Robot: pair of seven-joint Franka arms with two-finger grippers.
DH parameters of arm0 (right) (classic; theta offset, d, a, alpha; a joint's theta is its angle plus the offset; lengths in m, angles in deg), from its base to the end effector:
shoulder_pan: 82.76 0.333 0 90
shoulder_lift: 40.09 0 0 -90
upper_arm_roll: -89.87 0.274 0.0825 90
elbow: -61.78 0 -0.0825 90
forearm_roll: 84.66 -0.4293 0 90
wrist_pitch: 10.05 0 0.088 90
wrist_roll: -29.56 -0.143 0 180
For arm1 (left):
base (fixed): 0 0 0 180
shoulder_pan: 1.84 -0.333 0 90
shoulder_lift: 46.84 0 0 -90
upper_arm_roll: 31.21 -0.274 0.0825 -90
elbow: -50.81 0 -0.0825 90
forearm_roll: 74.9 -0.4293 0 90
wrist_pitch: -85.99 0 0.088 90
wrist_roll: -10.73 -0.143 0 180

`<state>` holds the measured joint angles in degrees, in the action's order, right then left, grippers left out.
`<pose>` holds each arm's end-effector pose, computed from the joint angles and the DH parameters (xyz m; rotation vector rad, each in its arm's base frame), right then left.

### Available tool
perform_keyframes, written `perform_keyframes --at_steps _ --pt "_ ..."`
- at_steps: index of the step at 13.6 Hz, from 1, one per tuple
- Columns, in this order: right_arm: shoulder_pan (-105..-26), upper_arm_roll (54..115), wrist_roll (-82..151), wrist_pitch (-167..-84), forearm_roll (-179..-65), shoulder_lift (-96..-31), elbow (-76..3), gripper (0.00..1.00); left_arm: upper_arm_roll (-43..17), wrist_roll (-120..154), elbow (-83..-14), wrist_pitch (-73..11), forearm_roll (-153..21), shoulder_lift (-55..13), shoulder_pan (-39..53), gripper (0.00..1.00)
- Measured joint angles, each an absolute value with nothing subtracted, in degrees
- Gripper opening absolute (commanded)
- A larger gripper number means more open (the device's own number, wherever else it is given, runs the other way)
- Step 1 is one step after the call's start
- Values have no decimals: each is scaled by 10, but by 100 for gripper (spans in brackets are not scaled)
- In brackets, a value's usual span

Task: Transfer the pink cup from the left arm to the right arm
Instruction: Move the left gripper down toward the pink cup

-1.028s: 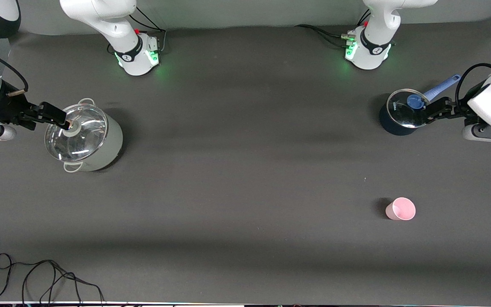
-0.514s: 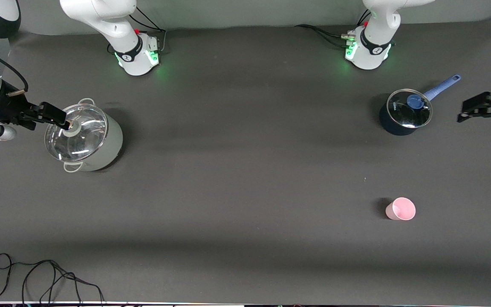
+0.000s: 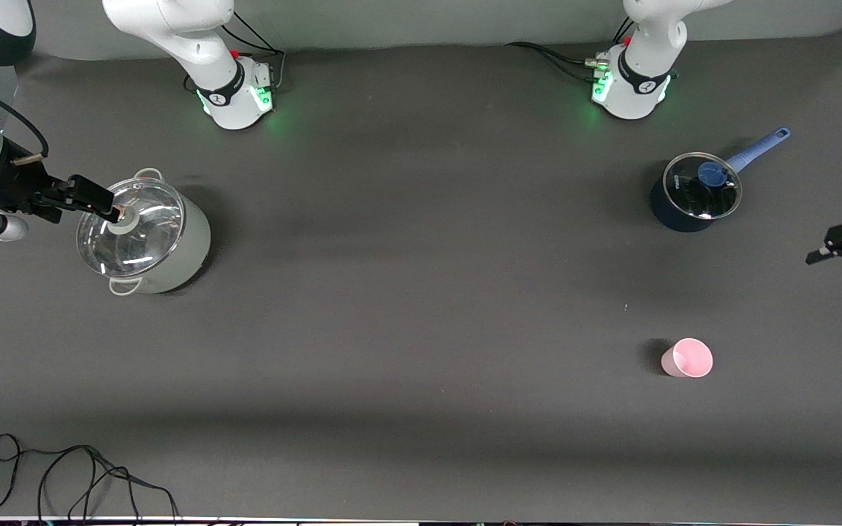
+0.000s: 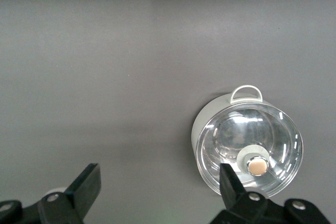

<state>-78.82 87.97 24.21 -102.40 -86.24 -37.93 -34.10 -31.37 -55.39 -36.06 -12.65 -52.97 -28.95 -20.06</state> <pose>0.5899 0.0246 0.5194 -3.1128 0.0922 0.0401 0.6542 0.1668 0.3962 2.5877 -1.0256 0.2444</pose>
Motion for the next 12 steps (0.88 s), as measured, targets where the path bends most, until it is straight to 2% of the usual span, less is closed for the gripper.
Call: perform_keyframes --at_steps 6,12 --pt "-788 880 241 -1024 -862 -380 -341 100 -314 -878 -357 -153 -321 -137 -293 100" --pt "-788 880 241 -1024 -862 -380 -341 100 -313 -1171 -357 -154 -159 9 -335 100"
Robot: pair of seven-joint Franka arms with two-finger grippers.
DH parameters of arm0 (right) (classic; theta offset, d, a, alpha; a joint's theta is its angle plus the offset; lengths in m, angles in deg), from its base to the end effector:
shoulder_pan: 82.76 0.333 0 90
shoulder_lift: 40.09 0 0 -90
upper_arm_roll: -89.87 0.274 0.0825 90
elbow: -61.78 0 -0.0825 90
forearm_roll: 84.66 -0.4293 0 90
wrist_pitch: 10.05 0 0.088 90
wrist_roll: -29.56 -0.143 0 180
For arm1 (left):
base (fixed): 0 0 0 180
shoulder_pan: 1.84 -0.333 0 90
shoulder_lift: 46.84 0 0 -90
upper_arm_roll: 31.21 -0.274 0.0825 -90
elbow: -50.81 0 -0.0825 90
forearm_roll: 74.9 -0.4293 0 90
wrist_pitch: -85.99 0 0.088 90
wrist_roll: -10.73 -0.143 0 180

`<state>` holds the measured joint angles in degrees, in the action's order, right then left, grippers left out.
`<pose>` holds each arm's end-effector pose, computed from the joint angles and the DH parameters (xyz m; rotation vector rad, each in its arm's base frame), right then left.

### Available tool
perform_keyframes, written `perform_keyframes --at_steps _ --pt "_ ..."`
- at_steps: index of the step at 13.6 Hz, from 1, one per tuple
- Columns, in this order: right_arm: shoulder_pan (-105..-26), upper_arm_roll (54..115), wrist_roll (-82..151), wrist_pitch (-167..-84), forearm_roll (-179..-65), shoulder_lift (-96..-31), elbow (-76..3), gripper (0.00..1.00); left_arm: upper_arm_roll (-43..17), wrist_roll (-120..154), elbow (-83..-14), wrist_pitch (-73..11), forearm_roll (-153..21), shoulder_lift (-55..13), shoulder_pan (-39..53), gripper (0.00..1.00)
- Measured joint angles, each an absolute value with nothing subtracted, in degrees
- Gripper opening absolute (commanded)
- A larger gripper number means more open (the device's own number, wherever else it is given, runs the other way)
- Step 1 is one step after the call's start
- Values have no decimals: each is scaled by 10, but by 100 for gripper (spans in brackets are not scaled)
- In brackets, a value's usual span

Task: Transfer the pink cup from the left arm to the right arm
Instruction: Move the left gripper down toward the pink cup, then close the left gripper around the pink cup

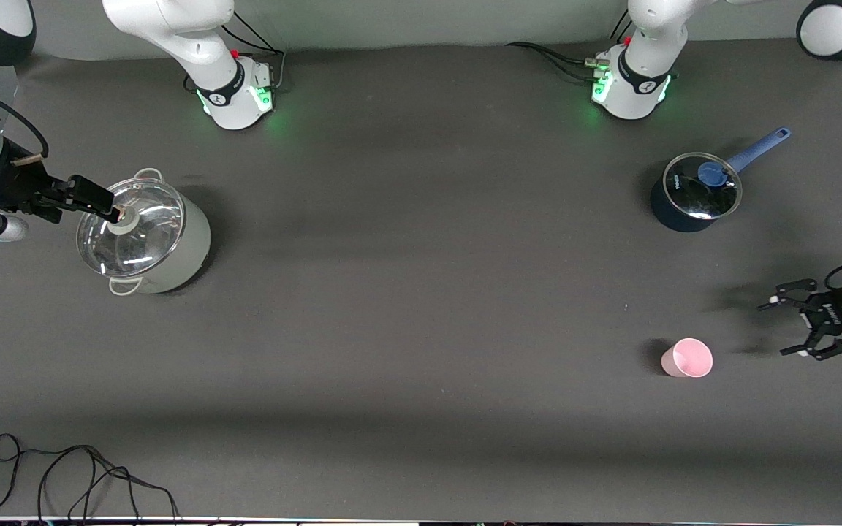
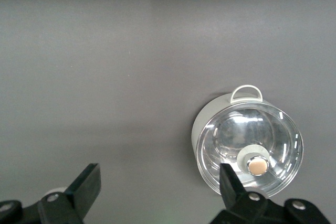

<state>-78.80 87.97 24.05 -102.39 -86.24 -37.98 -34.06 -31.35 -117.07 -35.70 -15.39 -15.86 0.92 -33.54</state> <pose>0.5901 0.0249 0.5192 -3.1128 0.0960 0.0407 0.6172 0.2592 0.0902 1.9187 -1.2266 1.0110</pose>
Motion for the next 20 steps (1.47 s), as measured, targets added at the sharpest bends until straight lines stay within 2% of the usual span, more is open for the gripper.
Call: perform_keyframes --at_steps 9,20 --pt "-788 880 239 -1024 -862 -380 -340 100 -301 -1364 -377 -155 -6 100 -334 100" --pt "-788 880 239 -1023 -862 -380 -339 100 -293 -1369 -404 -211 125 105 -246 98"
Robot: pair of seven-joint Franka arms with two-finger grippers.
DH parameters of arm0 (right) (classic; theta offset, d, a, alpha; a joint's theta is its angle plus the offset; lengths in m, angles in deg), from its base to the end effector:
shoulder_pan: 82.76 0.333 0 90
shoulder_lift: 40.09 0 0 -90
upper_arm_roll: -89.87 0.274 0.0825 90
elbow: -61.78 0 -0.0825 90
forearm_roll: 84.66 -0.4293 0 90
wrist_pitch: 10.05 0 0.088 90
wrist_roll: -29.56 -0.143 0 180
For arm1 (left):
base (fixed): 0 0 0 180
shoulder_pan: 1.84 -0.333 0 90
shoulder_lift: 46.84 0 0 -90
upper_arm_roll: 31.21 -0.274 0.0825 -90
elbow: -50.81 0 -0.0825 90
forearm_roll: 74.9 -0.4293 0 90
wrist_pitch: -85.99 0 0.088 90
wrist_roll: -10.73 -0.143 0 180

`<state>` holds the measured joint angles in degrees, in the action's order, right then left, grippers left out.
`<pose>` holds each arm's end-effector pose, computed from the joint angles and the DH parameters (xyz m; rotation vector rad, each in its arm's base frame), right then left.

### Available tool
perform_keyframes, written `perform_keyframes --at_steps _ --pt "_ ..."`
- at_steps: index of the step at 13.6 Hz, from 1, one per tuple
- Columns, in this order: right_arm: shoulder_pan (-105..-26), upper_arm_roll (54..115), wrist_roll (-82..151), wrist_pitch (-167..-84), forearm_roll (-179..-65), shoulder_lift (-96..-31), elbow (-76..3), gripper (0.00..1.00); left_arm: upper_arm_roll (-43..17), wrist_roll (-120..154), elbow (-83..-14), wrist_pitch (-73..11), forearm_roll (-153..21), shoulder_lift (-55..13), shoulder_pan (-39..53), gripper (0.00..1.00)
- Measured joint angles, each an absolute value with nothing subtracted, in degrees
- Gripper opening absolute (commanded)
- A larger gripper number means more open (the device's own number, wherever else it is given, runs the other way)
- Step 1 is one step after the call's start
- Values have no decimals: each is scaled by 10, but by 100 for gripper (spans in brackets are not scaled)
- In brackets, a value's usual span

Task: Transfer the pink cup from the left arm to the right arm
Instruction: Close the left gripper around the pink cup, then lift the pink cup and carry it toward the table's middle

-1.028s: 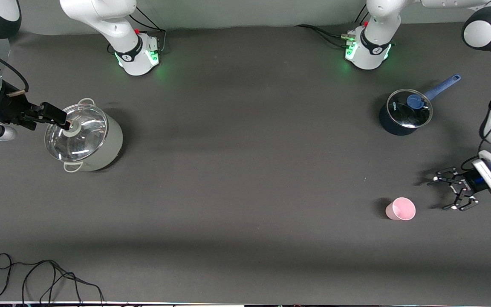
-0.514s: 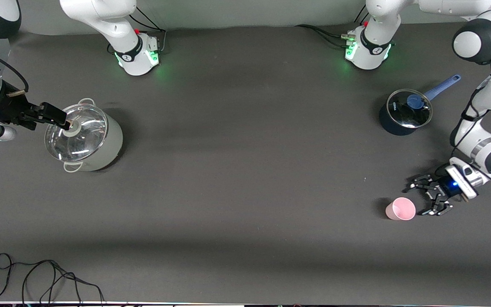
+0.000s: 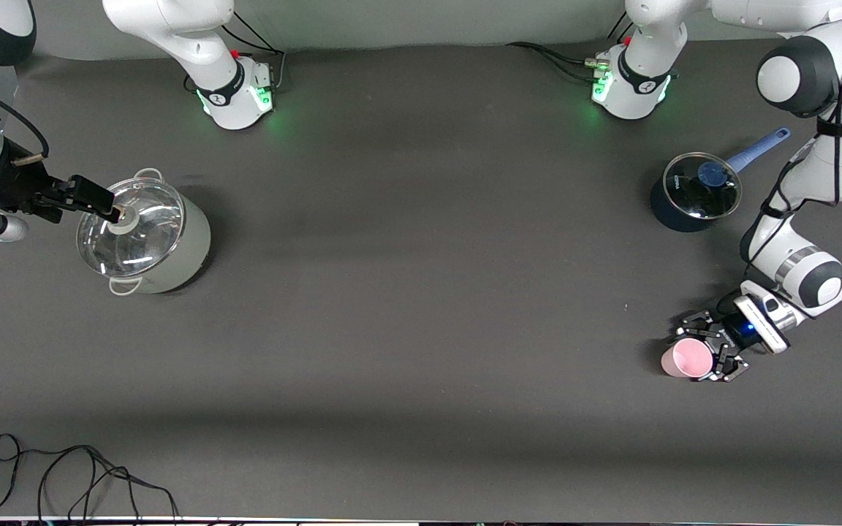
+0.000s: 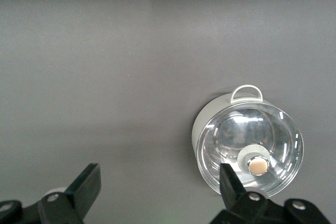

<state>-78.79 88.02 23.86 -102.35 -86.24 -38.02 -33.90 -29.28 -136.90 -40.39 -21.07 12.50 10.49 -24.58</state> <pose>0.5904 0.0255 0.5202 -3.1127 0.0994 0.0386 0.6312 0.1212 -0.0183 1.7876 -1.0674 1.3950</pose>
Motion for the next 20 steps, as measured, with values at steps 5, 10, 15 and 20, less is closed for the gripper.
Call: perform_keyframes --at_steps 5,10,15,20 --pt "-788 880 239 -1023 -862 -380 -337 100 -293 -1369 -409 -225 157 103 -229 45" --pt "-788 880 239 -1023 -862 -380 -337 100 -293 -1363 -412 -230 159 99 -227 40" --pt "-788 880 238 -1023 -862 -380 -337 100 -230 -1341 -491 -359 208 4 -196 40" --pt "-788 880 238 -1023 -862 -381 -337 100 -35 -1339 -604 -602 348 -144 -180 40"
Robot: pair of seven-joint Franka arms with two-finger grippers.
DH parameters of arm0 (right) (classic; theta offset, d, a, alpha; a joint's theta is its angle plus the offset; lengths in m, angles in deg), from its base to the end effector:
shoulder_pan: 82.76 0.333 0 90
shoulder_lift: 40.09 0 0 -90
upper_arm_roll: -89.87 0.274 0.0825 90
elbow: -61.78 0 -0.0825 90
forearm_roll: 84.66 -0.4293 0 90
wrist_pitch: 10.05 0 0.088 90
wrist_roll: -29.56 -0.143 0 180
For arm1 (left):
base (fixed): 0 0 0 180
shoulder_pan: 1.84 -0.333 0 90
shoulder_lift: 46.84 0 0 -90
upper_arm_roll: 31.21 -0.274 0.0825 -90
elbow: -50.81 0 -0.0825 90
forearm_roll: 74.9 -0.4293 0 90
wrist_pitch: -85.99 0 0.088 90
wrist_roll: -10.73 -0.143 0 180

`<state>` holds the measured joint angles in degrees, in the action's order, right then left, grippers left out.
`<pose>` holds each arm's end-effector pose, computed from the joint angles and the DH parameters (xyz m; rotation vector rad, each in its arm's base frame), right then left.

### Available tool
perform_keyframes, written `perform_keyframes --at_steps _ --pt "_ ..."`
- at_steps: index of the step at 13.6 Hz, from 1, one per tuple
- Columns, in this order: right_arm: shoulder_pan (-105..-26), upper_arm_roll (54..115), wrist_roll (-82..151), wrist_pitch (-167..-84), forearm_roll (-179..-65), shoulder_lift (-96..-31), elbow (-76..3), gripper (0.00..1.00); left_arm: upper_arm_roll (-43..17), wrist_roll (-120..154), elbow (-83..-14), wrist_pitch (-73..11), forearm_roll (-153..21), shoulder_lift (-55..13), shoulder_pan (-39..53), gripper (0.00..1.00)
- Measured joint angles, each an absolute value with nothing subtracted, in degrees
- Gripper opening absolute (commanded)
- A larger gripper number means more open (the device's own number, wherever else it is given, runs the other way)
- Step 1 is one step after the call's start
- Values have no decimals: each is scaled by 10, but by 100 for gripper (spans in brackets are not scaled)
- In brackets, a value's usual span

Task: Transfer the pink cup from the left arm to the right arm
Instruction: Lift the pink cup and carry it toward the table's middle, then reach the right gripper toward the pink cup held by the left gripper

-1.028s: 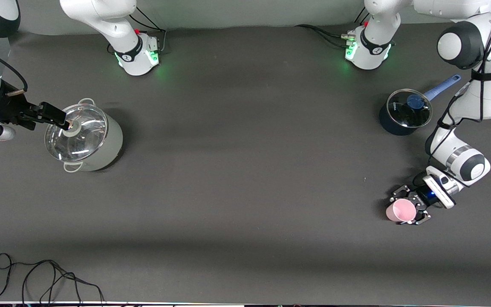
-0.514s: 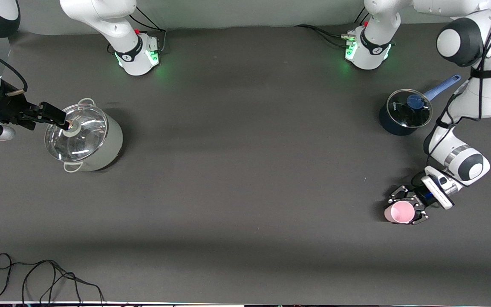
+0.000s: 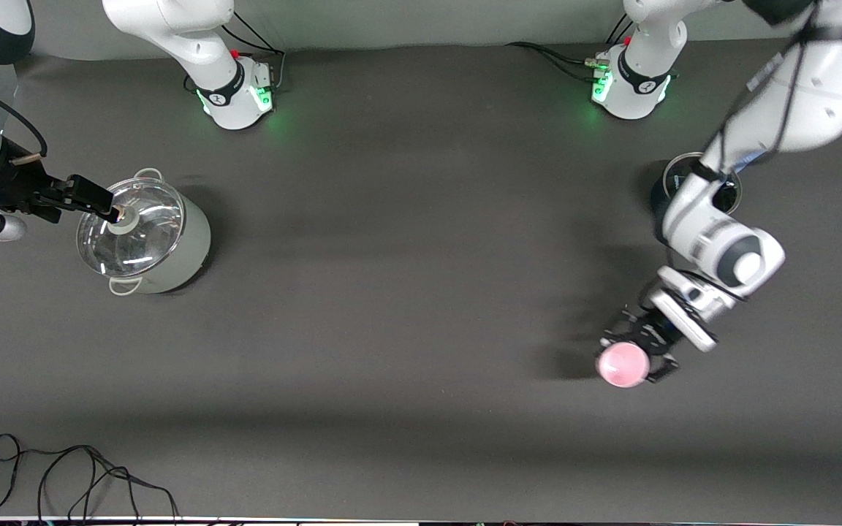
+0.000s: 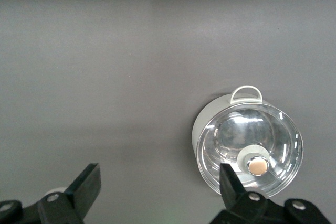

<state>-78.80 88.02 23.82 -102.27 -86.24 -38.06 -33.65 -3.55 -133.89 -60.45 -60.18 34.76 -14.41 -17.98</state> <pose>0.5907 0.0254 0.5219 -3.1126 0.1007 0.0351 0.6368 -0.1450 0.1316 2.0568 -0.9190 1.3491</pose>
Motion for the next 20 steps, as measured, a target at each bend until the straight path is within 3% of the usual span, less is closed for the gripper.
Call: perform_keyframes --at_steps 5,10,16,20 --pt "-788 880 238 -1023 -862 -381 -336 100 166 -1339 -633 -783 490 -223 -177 40" --pt "-789 878 221 -1022 -865 -381 -335 99 274 -1300 -616 -850 547 -281 -176 40" --pt "-771 885 -41 -1017 -938 -381 -332 99 296 -1227 -522 -962 548 -292 -104 40" --pt "-668 890 -286 -1018 -963 -399 -297 99 295 -1223 -519 -967 548 -291 -99 40"
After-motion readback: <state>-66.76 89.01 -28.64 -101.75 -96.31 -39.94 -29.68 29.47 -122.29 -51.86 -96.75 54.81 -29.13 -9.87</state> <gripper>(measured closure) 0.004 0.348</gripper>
